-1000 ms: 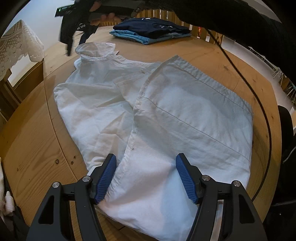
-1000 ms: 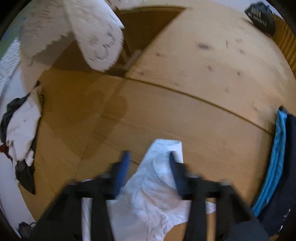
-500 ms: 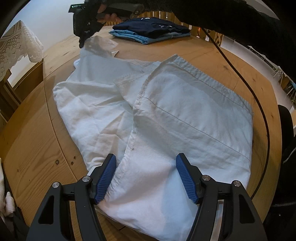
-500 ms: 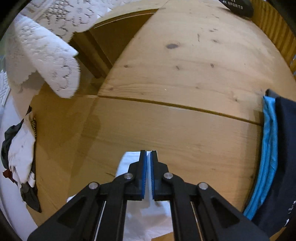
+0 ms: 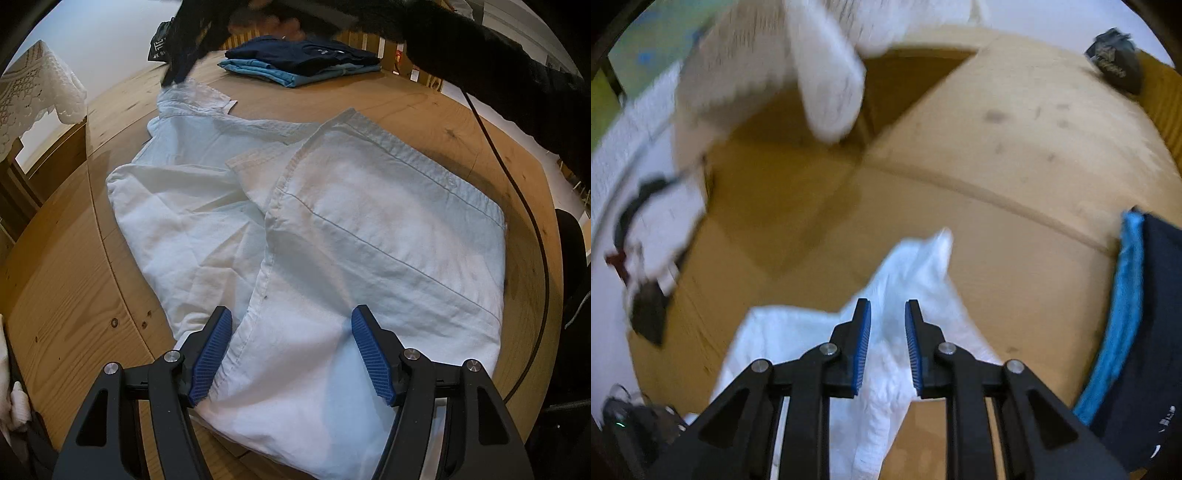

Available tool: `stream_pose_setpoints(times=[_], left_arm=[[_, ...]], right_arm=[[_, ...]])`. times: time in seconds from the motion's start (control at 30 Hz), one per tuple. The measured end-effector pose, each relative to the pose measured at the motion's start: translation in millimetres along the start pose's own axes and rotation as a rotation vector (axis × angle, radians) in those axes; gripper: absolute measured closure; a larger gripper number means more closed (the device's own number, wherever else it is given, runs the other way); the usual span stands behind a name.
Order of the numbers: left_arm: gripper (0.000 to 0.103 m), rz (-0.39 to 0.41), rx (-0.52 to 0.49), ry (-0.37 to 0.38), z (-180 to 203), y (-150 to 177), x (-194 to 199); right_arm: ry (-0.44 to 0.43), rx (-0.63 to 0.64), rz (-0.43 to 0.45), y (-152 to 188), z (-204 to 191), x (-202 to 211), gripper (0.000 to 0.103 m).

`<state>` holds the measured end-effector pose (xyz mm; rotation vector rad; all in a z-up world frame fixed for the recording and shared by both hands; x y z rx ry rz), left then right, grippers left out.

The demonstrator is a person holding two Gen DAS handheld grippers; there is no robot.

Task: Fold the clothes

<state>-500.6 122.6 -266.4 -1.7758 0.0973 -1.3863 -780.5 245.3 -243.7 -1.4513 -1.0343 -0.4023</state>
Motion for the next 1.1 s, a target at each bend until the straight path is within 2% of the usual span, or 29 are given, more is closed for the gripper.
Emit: stream_pose_setpoints(times=[0.2,0.27,0.37,0.4,0.5,0.57,0.6,0.67,0.77,0.8,0.93,1.1], left_arm=[[0.037,-0.008,0.003,-0.001,2,1,2],[0.037,-0.014,0.003,0.002,2,0,2],[0.039,-0.021,0.033,0.044,-1,-5,12],[0.039,-0.019,0.049,0.058,-5,-9,17],[0.039,0.019,0.102,0.04,-38,-38,29],[0.038,0.065,0.161,0.042,-65,-74,29],[0.035,0.085,0.186,0.045,-76,-93,26],[0.027,0.091,0.176,0.029,-91,-132,1],[0.027,0.021,0.167,-0.051,-115,-169,-60],[0.027,-0.007,0.179,-0.053,-120,-178,-81],[0.027,-0.066,0.242,-0.098,-155,-192,-138],[0.027,-0.117,0.367,-0.083,-177,-188,-174]], right_arm=[[0.06,0.078,-0.115,20,-2,-43,0.084],[0.052,0.072,-0.087,17,4,-35,0.081],[0.065,0.065,-0.03,12,26,-20,0.048],[0.07,0.063,-0.01,11,34,-15,0.048],[0.05,0.029,-0.012,19,53,-10,0.048],[0.032,0.007,-0.007,23,59,-8,0.048],[0.032,-0.001,-0.007,25,59,-7,0.048],[0.032,-0.016,-0.006,29,59,-4,0.048],[0.017,-0.042,-0.002,41,58,5,0.048],[0.01,-0.045,-0.001,47,57,9,0.048],[-0.021,-0.03,0.009,65,50,30,0.048],[-0.069,-0.018,0.024,70,44,46,0.048]])
Point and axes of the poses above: each gripper's, at about its wrist camera, not at the fingertips, and x roughly against the way its jaws point, z to its right, y to its underside, the point moved 10 cm from there along -x, roughly the way its jaws point, and after that the axes turned 11 degrees about z, right-handed, at the moved point
